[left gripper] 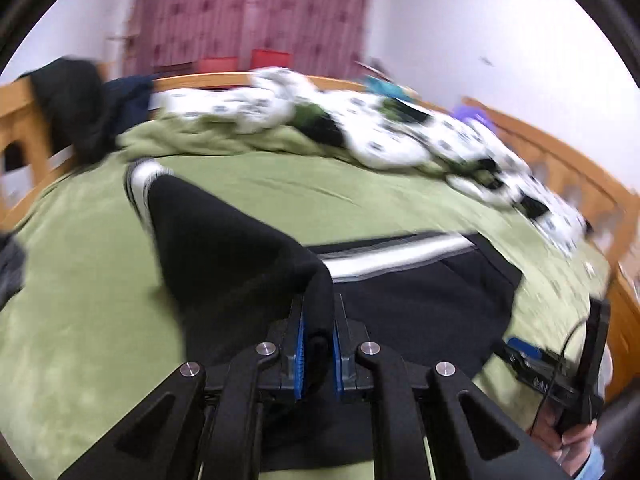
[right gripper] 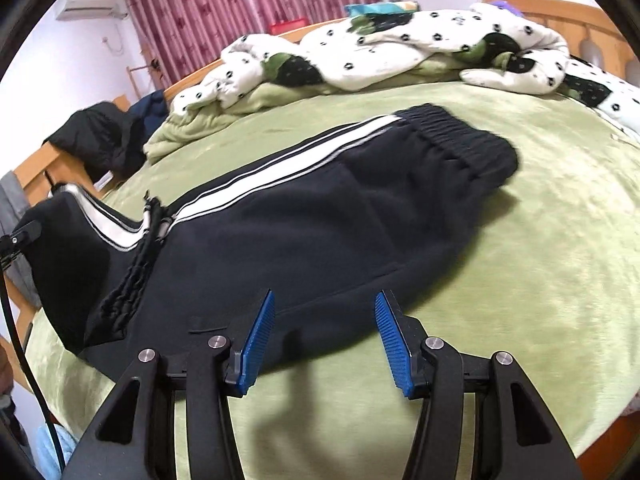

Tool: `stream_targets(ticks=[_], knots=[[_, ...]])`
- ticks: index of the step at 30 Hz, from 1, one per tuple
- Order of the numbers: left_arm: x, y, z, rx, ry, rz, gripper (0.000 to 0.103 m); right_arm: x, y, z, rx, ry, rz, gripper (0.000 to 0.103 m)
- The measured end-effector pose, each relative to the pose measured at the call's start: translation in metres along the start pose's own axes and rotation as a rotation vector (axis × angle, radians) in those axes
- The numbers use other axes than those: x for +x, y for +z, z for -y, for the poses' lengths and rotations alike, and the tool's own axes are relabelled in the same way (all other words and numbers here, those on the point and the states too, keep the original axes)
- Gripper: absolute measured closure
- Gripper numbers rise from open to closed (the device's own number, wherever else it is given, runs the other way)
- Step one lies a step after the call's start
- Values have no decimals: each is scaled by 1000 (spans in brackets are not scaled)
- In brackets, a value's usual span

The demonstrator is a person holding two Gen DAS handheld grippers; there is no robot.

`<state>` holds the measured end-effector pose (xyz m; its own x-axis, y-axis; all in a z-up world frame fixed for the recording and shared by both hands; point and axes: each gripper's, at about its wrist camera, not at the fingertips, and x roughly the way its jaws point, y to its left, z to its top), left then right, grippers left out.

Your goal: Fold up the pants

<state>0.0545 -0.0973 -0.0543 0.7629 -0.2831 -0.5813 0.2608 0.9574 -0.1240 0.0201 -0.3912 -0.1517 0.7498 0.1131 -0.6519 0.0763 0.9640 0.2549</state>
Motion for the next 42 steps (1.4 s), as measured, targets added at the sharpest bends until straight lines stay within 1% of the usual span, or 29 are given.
stream_targets(ticks=[2,3,5,8,9,10,11,13,15,17,19,20,22,24,25,26,28,30,32,34,35,36,37,38,40,41,42], knots=[[21,-9,26,27,-53,-40,93,-3,1,13,33,-6,7,50],[30,-11,34,32,-68,-62,93,-4,1,17,47,-8,9,50],[54,-25,47,24,-91,-120,93,-7,0,28,79,-11,10,50],[70,-46,53,18,-112,-186,92,-8,0,38,108,-15,11,50],[68,-49,53,23,-118,-187,91,-8,0,40,114,-10,10,50],[64,-52,53,32,-134,-181,87,-8,0,40,120,-1,7,50],[55,-51,52,38,-172,-176,78,-7,0,39,125,12,1,50],[42,-47,48,32,-229,-178,74,-5,3,33,129,46,-13,50],[23,-47,42,42,-196,-150,67,-4,4,25,123,79,-20,50],[3,-52,32,64,-132,-112,49,-3,6,12,106,112,-25,50],[-13,-60,17,55,-77,-89,45,-1,7,-9,82,170,-39,50],[-20,-67,5,34,-44,-89,44,1,7,-17,72,188,-49,50],[-26,-78,-15,-34,-8,-100,44,5,8,-40,42,229,-78,50],[-31,-93,-38,-129,-8,-107,44,9,11,-55,31,276,-101,50],[-31,-100,-49,-171,-12,-114,44,14,15,-66,35,314,-132,49],[-30,-107,-58,-211,-13,-123,44,17,16,-71,39,334,-151,49],[-27,-119,-67,-258,-14,-127,44,31,22,-83,57,376,-206,48],[-22,-128,-73,-298,-23,-134,44,51,26,-93,65,382,-263,47],[-12,-135,-75,-333,-44,-157,44,68,28,-104,45,388,-318,48],[-2,-138,-74,-351,-62,-180,44,85,26,-117,-10,382,-378,59],[0,-140,-72,-352,-67,-180,44,86,26,-122,-39,397,-382,74],[2,-140,-69,-347,-68,-175,44,80,28,-123,-54,402,-353,80],[4,-139,-65,-337,-71,-170,44,70,33,-124,-69,434,-310,83],[6,-139,-62,-332,-76,-170,44,58,39,-122,-67,477,-265,85],[14,-137,-53,-334,-89,-175,43,39,51,-118,-44,546,-216,85],[18,-136,-47,-337,-99,-177,43,28,55,-116,-42,568,-187,85],[20,-134,-43,-339,-106,-175,43,20,57,-115,-58,567,-157,85]])
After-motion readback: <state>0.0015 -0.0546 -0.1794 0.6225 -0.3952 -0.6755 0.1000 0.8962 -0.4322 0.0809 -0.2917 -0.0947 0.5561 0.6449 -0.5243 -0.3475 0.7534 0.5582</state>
